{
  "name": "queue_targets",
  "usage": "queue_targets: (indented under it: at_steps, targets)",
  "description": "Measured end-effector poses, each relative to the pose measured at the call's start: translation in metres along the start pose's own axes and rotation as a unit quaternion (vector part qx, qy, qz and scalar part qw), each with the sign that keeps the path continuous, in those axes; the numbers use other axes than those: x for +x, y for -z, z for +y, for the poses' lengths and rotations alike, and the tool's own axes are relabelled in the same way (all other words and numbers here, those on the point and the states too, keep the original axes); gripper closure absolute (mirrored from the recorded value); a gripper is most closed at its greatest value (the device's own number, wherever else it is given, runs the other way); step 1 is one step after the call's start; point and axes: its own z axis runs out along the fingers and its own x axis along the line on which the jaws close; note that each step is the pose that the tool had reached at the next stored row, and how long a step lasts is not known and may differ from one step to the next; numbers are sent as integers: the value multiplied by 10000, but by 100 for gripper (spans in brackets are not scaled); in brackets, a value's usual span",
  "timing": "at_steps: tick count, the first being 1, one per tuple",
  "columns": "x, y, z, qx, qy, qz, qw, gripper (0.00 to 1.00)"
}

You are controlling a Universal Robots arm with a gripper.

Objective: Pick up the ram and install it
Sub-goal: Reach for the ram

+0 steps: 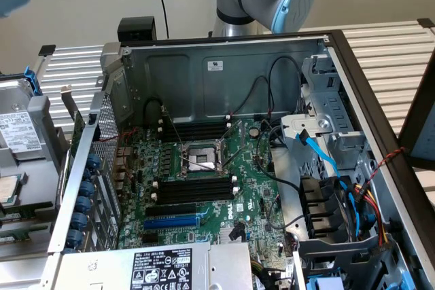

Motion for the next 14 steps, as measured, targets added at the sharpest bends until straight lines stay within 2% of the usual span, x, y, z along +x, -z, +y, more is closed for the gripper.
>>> queue_targets:
  at_steps: [5,14]
  targets:
    - [12,-39,-1,26,18,0,10000,76]
    - [26,-117,-1,37,55,0,10000,76]
